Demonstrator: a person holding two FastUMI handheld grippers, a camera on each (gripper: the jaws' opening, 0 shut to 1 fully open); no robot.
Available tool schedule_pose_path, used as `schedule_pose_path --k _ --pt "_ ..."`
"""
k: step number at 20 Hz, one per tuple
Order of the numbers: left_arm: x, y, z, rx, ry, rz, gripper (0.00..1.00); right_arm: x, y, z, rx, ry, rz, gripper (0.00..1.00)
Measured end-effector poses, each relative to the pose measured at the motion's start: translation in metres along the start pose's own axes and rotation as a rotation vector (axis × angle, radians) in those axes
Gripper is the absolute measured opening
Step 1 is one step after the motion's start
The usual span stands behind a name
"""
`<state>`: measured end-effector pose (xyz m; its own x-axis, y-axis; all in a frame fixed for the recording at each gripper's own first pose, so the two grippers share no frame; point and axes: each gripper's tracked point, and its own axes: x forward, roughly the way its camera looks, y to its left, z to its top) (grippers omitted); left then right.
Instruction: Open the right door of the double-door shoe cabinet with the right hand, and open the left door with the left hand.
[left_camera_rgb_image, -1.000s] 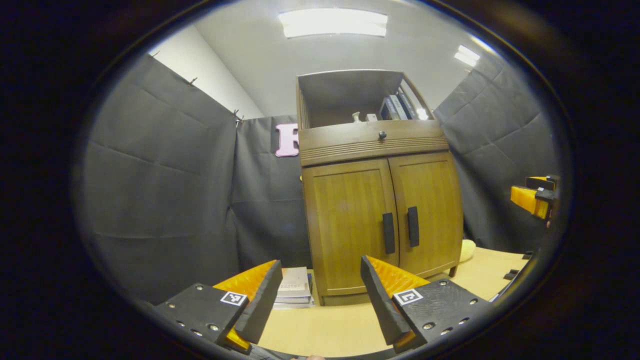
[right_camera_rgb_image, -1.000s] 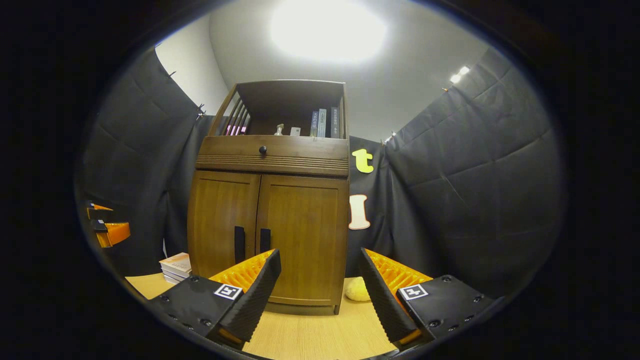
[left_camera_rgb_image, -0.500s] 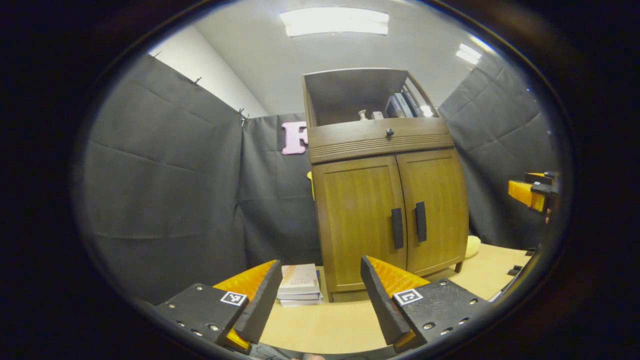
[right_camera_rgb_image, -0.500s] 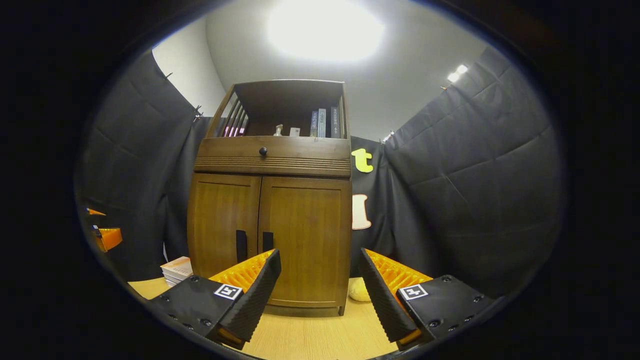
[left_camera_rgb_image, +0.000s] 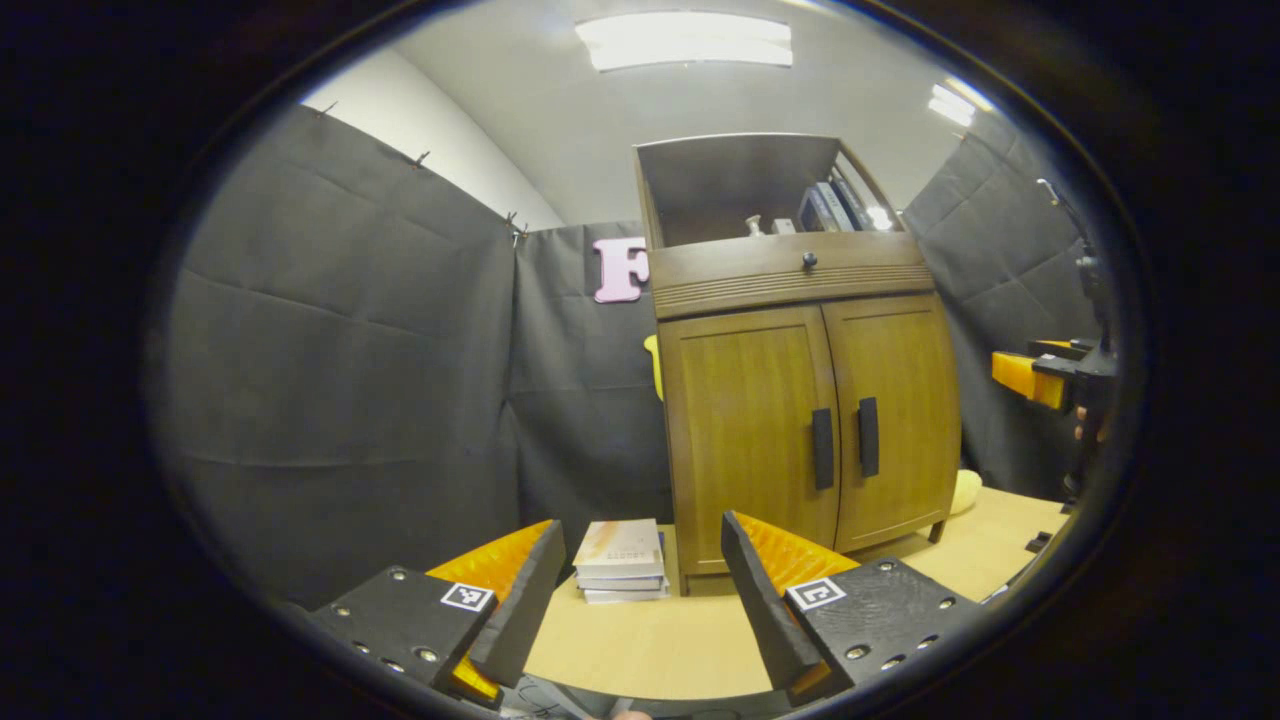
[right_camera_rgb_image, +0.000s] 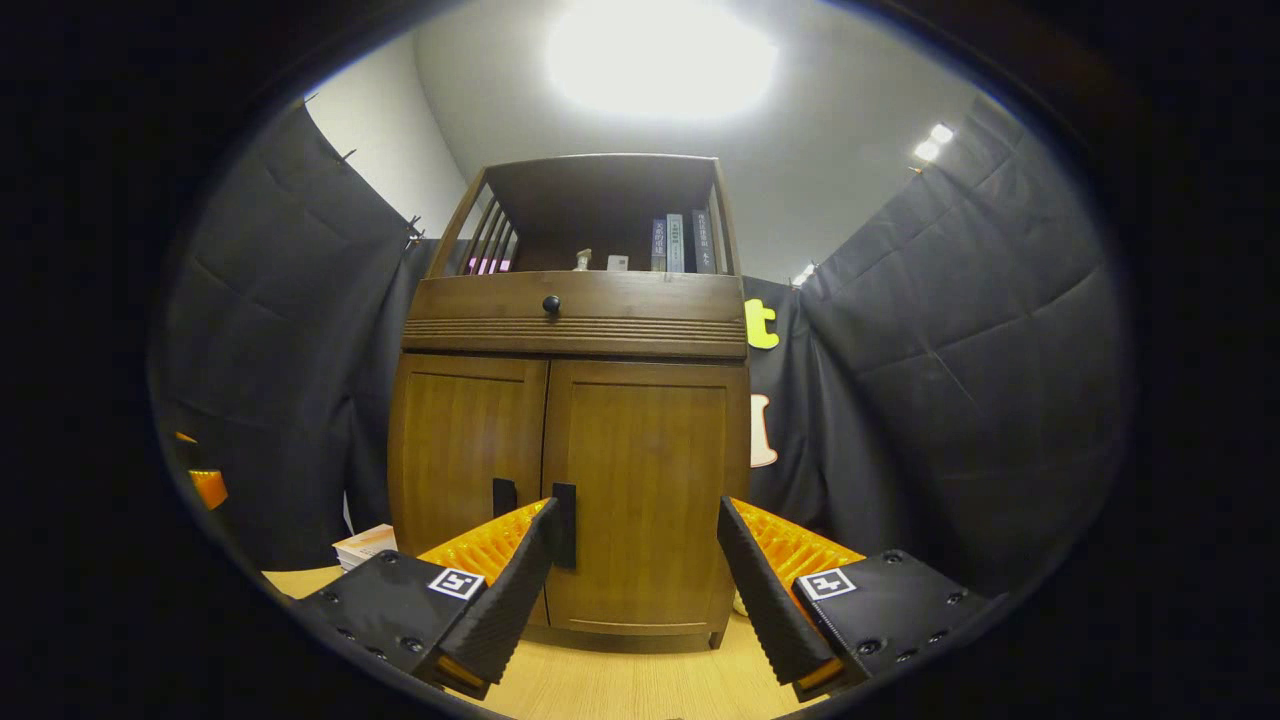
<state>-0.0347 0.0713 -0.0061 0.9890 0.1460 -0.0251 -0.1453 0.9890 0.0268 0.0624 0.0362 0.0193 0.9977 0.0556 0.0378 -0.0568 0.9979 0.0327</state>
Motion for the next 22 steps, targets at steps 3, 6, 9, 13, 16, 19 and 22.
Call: schedule_pose_path --k 3,6,9,13,16,19,22 --pt "0.009 -0.003 -0.002 0.001 0.013 0.007 0.91 0.024 0.007 -0.01 0.0 0.008 0.01 0.98" --pt "0.021 -0.003 -0.004 0.007 0.019 0.016 0.91 0.05 0.014 -0.019 0.017 0.019 0.014 0.98" --pt "0.035 -0.002 -0.008 0.011 0.031 0.031 0.91 0.075 0.022 -0.024 0.018 0.019 0.026 0.97" --pt "0.049 0.003 -0.014 0.0 0.048 0.057 0.91 0.103 0.035 -0.036 0.021 0.032 0.056 0.97" --pt "0.051 0.005 -0.015 0.009 0.054 0.076 0.91 0.121 0.046 -0.048 0.029 0.066 0.082 0.98" --pt "0.057 0.009 -0.019 0.013 0.064 0.095 0.91 0.139 0.058 -0.06 0.034 0.098 0.117 0.97" --pt "0.061 0.012 -0.023 0.018 0.079 0.108 0.91 0.151 0.068 -0.076 0.041 0.126 0.136 0.97"
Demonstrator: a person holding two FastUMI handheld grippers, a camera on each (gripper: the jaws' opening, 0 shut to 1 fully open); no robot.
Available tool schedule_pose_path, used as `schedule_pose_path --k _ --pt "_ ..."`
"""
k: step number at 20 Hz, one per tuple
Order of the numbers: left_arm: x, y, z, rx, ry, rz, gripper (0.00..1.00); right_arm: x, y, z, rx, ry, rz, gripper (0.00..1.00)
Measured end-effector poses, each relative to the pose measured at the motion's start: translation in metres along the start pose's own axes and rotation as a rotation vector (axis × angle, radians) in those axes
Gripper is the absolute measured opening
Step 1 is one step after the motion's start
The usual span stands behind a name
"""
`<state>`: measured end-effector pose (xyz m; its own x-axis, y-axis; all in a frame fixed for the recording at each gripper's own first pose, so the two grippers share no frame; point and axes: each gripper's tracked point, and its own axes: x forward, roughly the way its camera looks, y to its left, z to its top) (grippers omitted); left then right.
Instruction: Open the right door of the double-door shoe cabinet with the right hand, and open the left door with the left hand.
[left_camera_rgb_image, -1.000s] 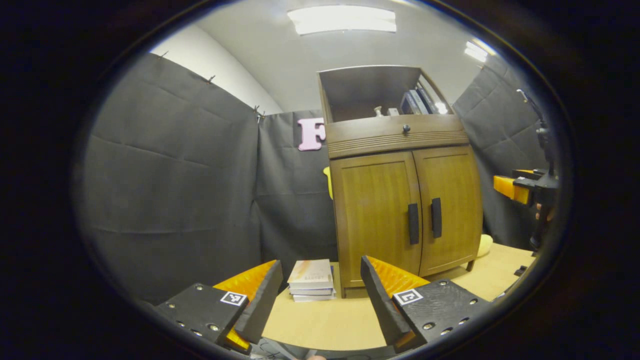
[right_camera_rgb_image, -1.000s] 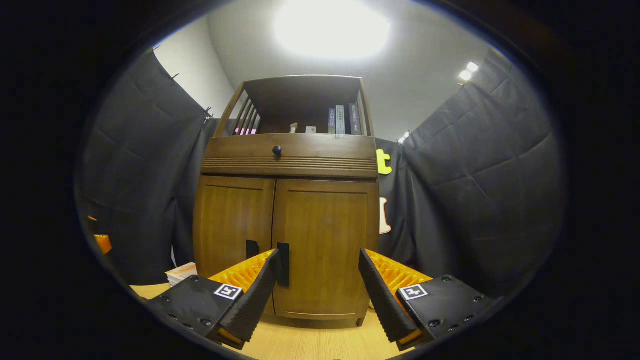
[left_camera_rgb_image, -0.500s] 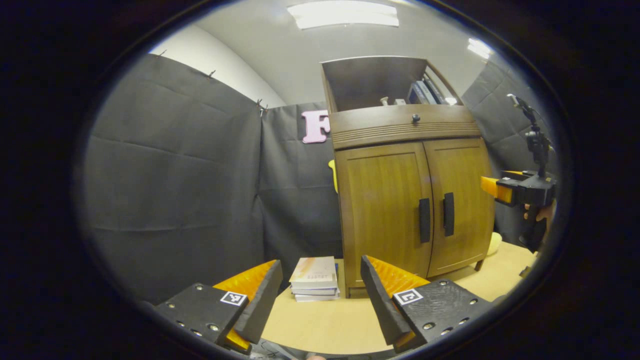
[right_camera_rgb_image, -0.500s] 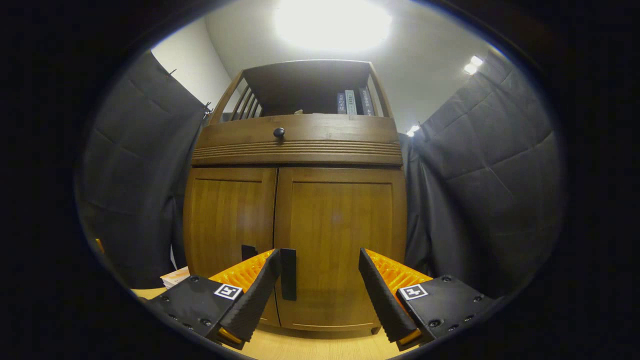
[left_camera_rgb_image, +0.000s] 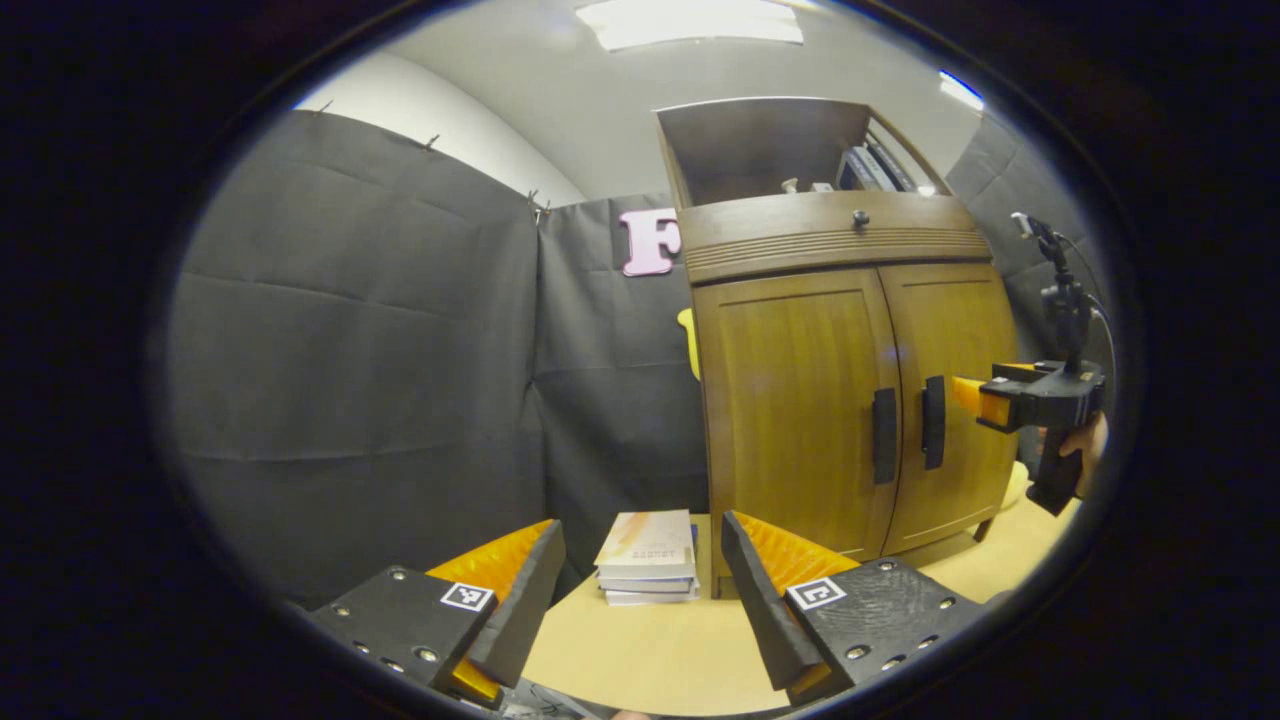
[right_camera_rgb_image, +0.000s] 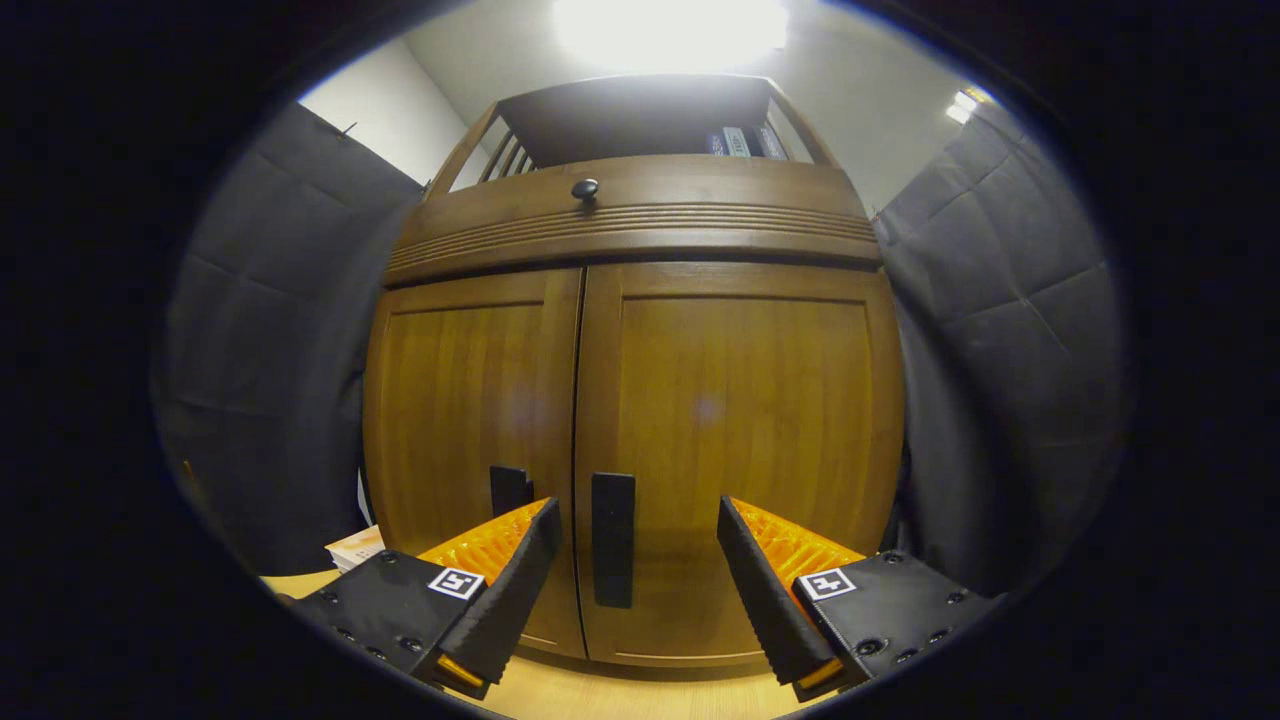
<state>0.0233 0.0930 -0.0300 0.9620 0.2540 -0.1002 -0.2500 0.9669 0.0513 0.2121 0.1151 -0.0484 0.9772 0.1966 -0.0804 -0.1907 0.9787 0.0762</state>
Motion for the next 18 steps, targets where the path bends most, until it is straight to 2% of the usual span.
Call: schedule_pose_path --k 4,12,14,15,17,18 --pt "0.002 0.001 -0.001 0.022 0.015 0.017 0.92 0.023 0.011 -0.022 0.022 0.048 0.027 0.98" --pt "0.003 0.005 -0.004 0.039 0.04 0.052 0.92 0.058 0.018 -0.049 0.024 0.097 0.018 0.95" --pt "0.003 0.006 -0.005 0.036 0.048 0.06 0.92 0.064 0.02 -0.052 0.025 0.106 0.018 0.68" --pt "0.003 0.006 -0.004 0.033 0.05 0.065 0.92 0.067 0.021 -0.056 0.023 0.118 0.022 0.63" --pt "0.003 0.006 -0.004 0.03 0.053 0.069 0.91 0.069 0.026 -0.06 0.022 0.133 0.032 0.62" --pt "0.003 0.007 -0.003 0.033 0.051 0.072 0.91 0.066 0.017 -0.059 0.002 0.129 -0.019 0.62"
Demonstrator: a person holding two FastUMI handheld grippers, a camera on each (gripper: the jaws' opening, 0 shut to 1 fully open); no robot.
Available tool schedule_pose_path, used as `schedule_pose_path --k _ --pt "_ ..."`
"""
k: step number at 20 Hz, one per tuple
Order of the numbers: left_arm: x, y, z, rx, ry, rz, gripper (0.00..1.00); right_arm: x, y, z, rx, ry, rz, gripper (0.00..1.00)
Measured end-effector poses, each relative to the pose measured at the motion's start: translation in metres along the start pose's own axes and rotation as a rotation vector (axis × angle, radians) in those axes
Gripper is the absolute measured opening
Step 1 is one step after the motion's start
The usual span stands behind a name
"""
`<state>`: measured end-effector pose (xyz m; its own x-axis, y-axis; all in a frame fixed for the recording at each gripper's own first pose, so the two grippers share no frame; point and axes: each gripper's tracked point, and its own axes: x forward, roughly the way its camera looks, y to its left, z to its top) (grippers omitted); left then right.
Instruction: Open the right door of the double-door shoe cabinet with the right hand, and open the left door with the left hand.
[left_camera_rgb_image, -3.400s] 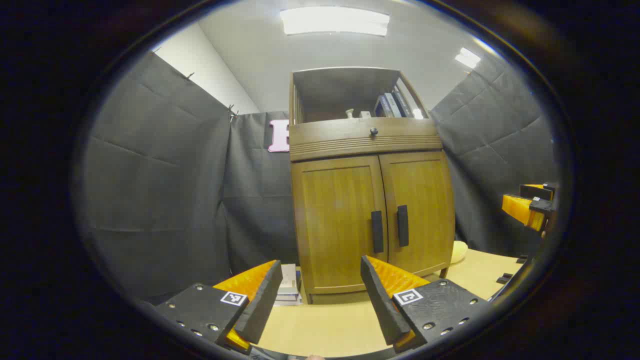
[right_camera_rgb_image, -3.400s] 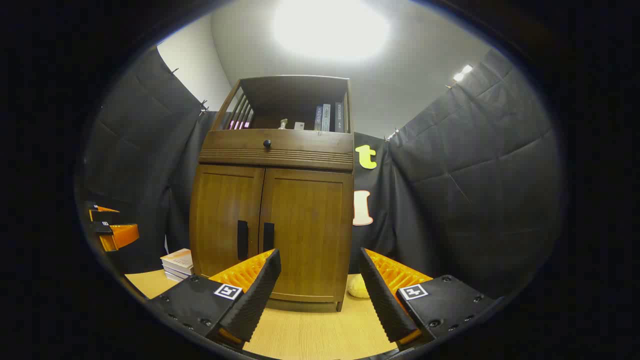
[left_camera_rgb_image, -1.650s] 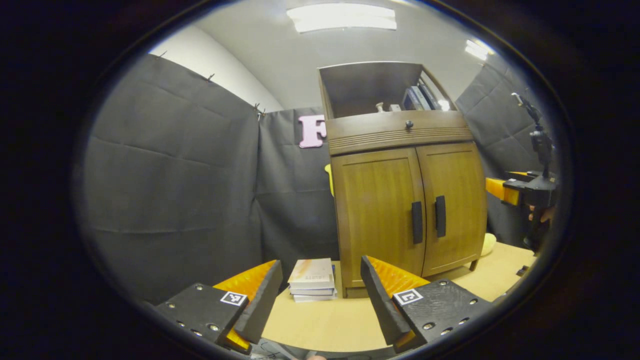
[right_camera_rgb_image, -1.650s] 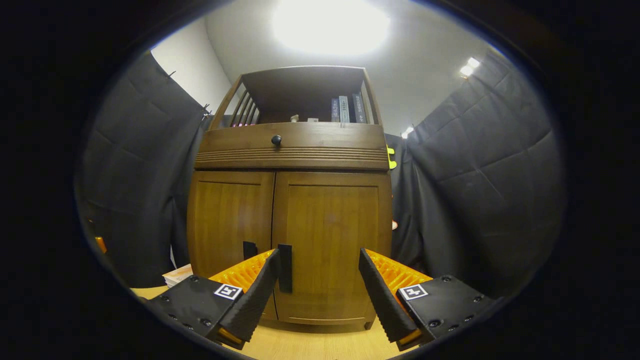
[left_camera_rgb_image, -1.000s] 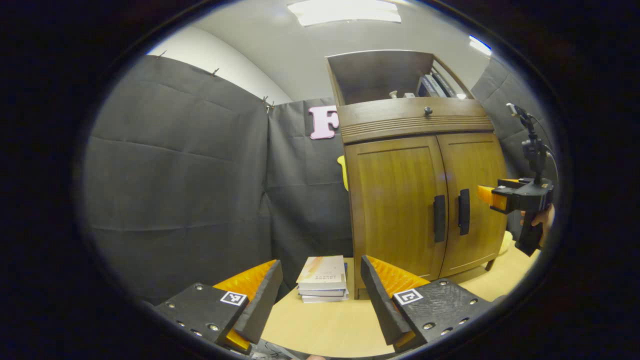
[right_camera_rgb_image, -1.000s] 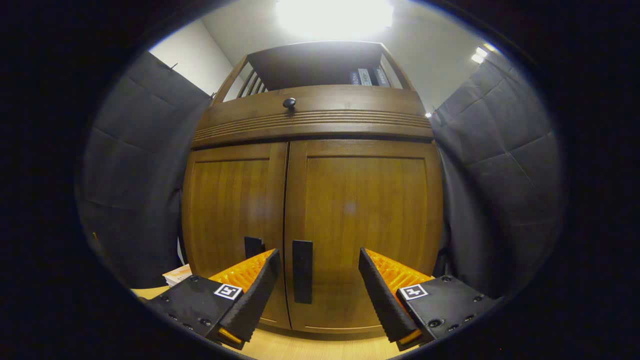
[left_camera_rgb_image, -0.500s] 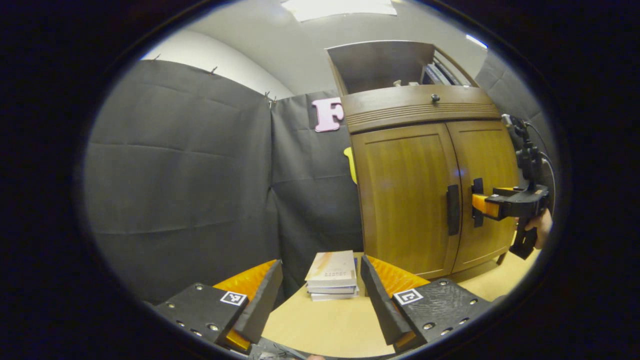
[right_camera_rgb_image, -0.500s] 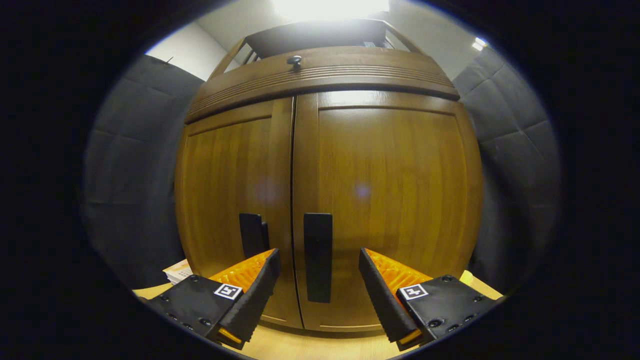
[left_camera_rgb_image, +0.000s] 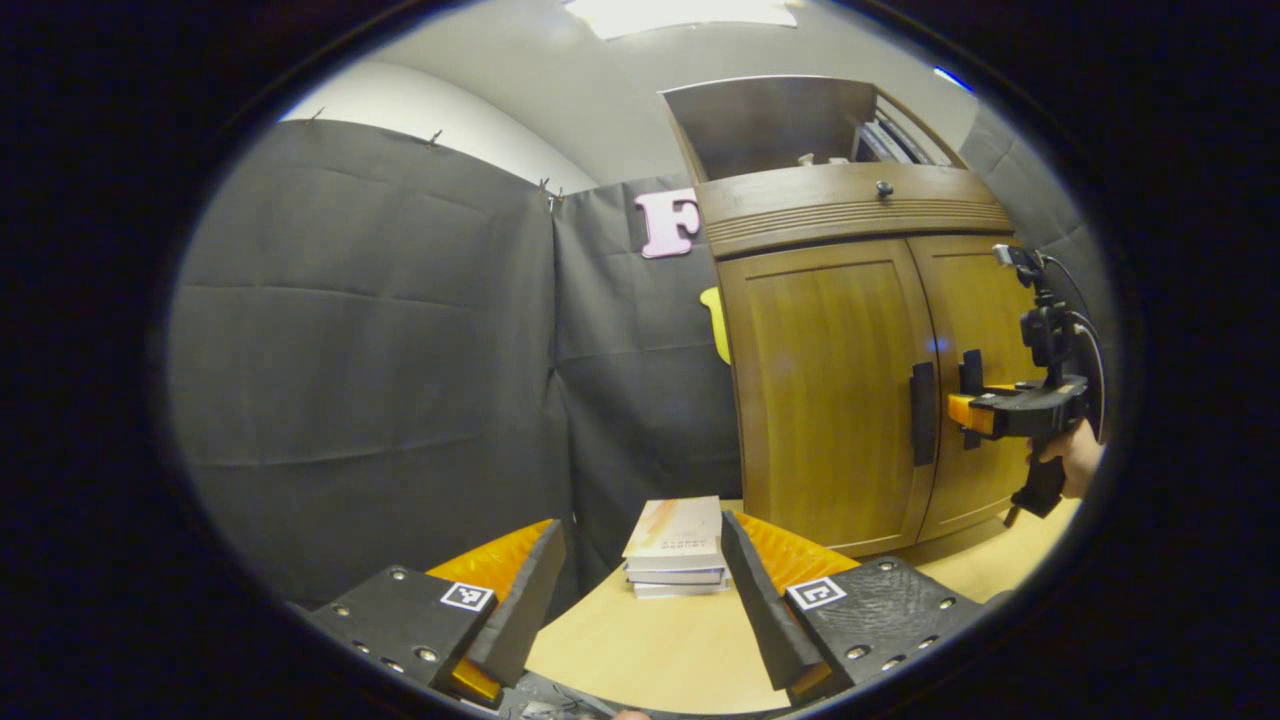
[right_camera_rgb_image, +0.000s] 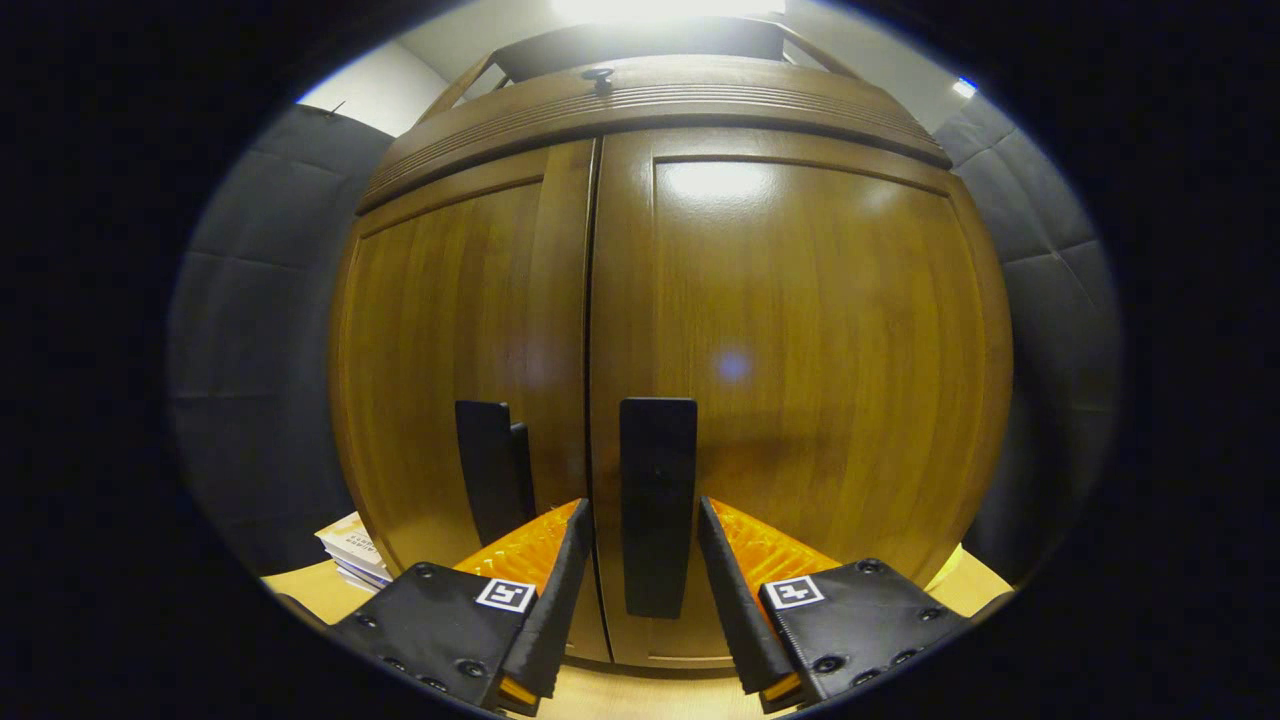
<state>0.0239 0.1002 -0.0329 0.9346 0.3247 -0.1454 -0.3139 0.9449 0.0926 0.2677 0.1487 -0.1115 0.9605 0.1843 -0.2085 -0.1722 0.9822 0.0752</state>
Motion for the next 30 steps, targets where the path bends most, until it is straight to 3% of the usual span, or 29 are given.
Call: schedule_pose_path --k 2,3,5,9,10,12,14,30 --pt "-0.001 0.0 0.001 0.003 -0.007 0.007 0.92 0.012 0.002 -0.002 0.032 0.006 0.015 0.31" --pt "-0.001 0.0 0.0 0.001 -0.008 0.007 0.92 0.007 0.003 -0.004 0.035 0.014 0.025 0.35" --pt "-0.001 -0.001 0.0 -0.002 -0.011 0.0 0.92 0.006 0.002 -0.003 0.033 0.027 0.036 0.11" --pt "-0.003 -0.003 0.006 -0.003 -0.036 -0.015 0.91 0.001 0.003 -0.004 0.034 0.059 0.045 0.08" --pt "-0.005 -0.004 0.008 -0.001 -0.044 -0.019 0.91 -0.002 0.004 -0.005 0.035 0.063 0.051 0.14" --pt "-0.005 -0.005 0.011 0.002 -0.057 -0.027 0.92 -0.013 0.004 -0.005 0.039 0.062 0.062 0.08" --pt "-0.007 -0.006 0.013 -0.002 -0.06 -0.037 0.92 -0.022 0.003 -0.004 0.044 0.063 0.071 0.11" --pt "-0.037 -0.033 0.03 -0.012 -0.095 -0.12 0.92 -0.093 -0.013 -0.005 0.038 0.081 0.11 0.08"
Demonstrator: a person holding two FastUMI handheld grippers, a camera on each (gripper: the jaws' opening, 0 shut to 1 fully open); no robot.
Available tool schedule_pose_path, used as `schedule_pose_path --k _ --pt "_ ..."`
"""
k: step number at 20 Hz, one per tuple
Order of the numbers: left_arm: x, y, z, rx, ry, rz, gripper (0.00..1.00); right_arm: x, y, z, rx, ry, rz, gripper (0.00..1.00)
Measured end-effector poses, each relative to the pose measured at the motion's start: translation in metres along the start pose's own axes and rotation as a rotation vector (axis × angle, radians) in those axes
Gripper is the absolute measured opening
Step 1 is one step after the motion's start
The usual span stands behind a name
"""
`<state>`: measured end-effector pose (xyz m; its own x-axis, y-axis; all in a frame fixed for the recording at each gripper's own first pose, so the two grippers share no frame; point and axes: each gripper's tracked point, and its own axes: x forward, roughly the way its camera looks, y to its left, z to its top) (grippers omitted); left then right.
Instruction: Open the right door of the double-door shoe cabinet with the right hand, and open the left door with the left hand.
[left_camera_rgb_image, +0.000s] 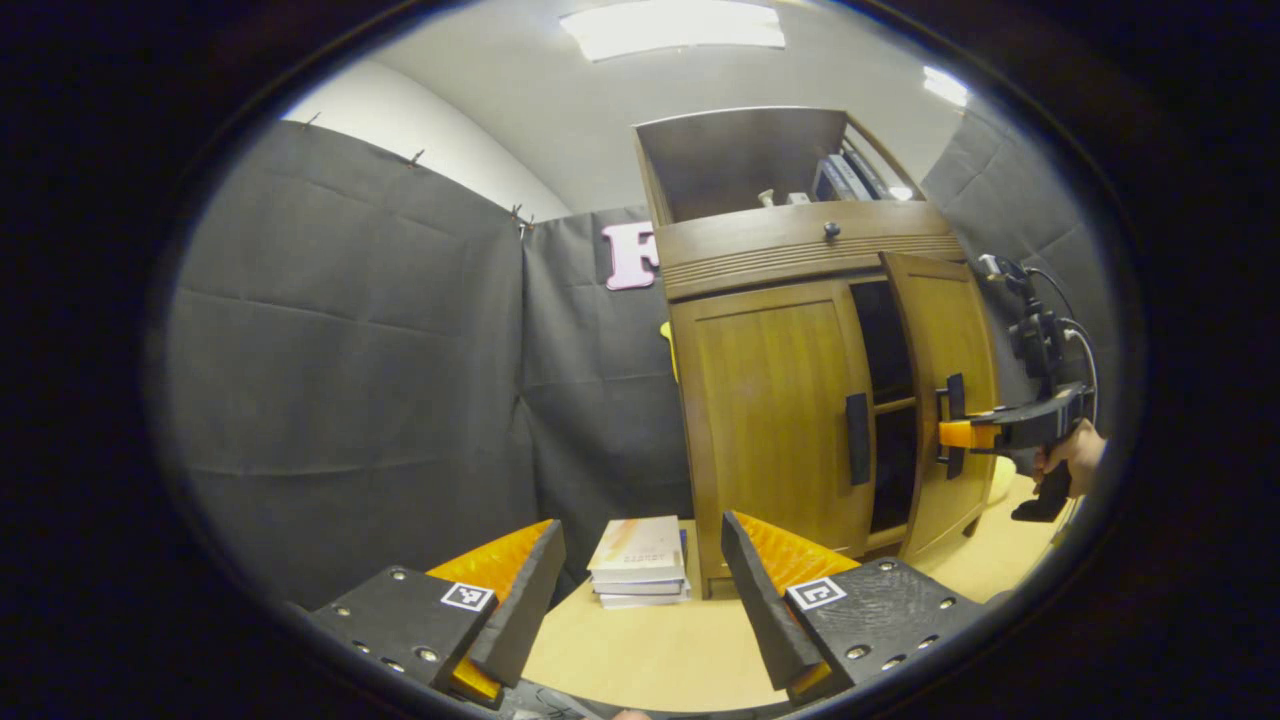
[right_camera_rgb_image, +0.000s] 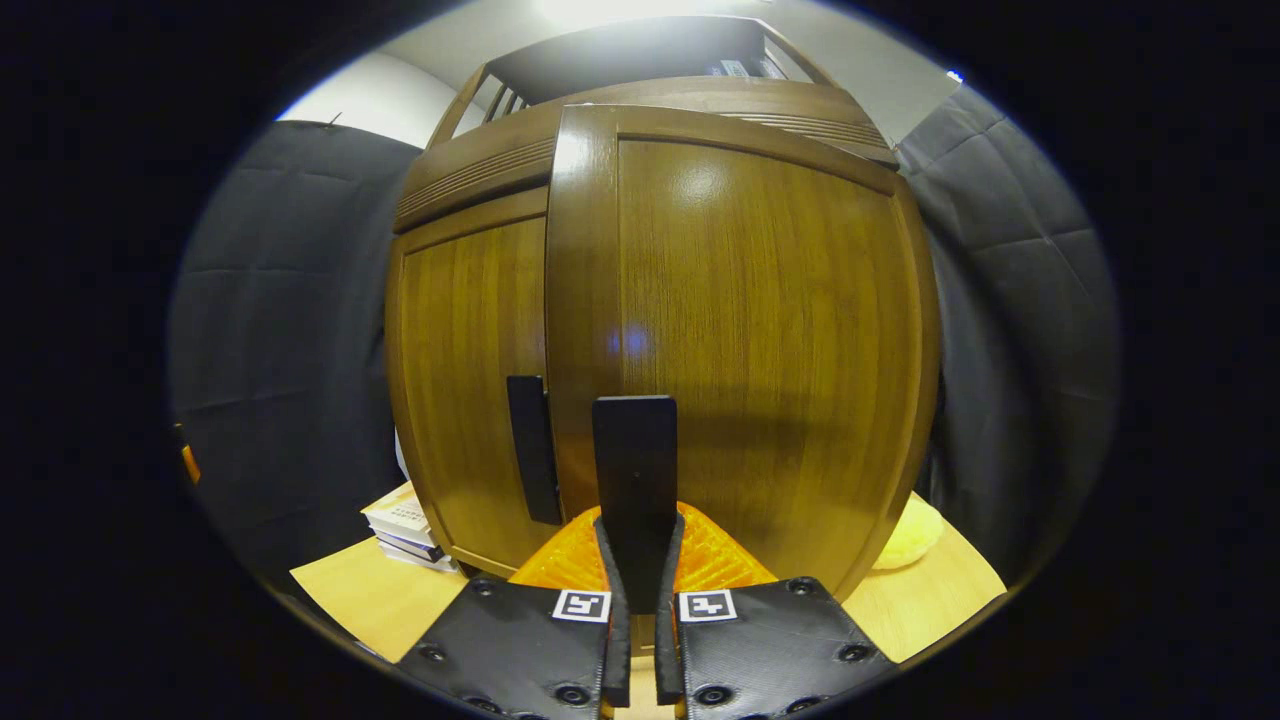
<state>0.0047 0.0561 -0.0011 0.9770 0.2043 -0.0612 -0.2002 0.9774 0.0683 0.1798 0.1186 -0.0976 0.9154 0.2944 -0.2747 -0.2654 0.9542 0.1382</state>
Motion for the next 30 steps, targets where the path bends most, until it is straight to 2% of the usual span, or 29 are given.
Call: schedule_pose_path --k 4,6,8,9,10,11,15,16,17,19,21,22,23,25,26,29,30 --pt "-0.003 -0.013 0.002 -0.008 -0.01 -0.035 0.92 -0.019 -0.008 -0.004 0.003 -0.001 -0.013 0.14" --pt "-0.003 -0.019 0.002 -0.011 -0.015 -0.053 0.9 -0.03 -0.014 -0.005 0.0 -0.006 -0.021 0.07" --pt "-0.004 -0.025 0.003 -0.015 -0.02 -0.073 0.92 -0.041 -0.02 -0.006 0.005 -0.01 -0.032 0.07" --pt "-0.005 -0.027 0.003 -0.018 -0.022 -0.083 0.91 -0.046 -0.023 -0.007 0.006 -0.011 -0.039 0.14" --pt "-0.007 -0.03 0.004 -0.02 -0.024 -0.093 0.91 -0.052 -0.025 -0.008 0.006 -0.011 -0.049 0.07" --pt "-0.008 -0.032 0.005 -0.021 -0.026 -0.102 0.92 -0.057 -0.028 -0.009 0.006 -0.013 -0.058 0.11" --pt "-0.015 -0.036 0.008 -0.027 -0.036 -0.133 0.92 -0.074 -0.04 -0.013 0.013 -0.014 -0.094 0.11" --pt "-0.016 -0.036 0.008 -0.029 -0.038 -0.139 0.92 -0.078 -0.044 -0.012 0.016 -0.015 -0.103 0.14" --pt "-0.018 -0.036 0.009 -0.031 -0.041 -0.144 0.92 -0.082 -0.048 -0.012 0.019 -0.013 -0.112 0.11" --pt "-0.021 -0.037 0.01 -0.034 -0.046 -0.156 0.9 -0.089 -0.056 -0.014 0.025 -0.01 -0.133 0.14" --pt "-0.025 -0.038 0.012 -0.032 -0.046 -0.17 0.9 -0.097 -0.063 -0.014 0.032 -0.002 -0.154 0.11" --pt "-0.027 -0.04 0.015 -0.032 -0.052 -0.18 0.9 -0.101 -0.068 -0.015 0.032 0.002 -0.162 0.14" --pt "-0.029 -0.042 0.019 -0.03 -0.062 -0.19 0.92 -0.104 -0.072 -0.015 0.032 0.003 -0.166 0.1" --pt "-0.031 -0.048 0.024 -0.024 -0.076 -0.201 0.91 -0.112 -0.079 -0.016 0.031 0.01 -0.176 0.14" --pt "-0.032 -0.053 0.023 -0.028 -0.076 -0.208 0.91 -0.116 -0.084 -0.017 0.032 0.012 -0.185 0.1" --pt "-0.034 -0.073 0.031 -0.035 -0.08 -0.23 0.91 -0.127 -0.101 -0.016 0.035 0.012 -0.211 0.1" --pt "-0.037 -0.08 0.034 -0.033 -0.082 -0.235 0.91 -0.131 -0.108 -0.017 0.037 0.014 -0.217 0.14"
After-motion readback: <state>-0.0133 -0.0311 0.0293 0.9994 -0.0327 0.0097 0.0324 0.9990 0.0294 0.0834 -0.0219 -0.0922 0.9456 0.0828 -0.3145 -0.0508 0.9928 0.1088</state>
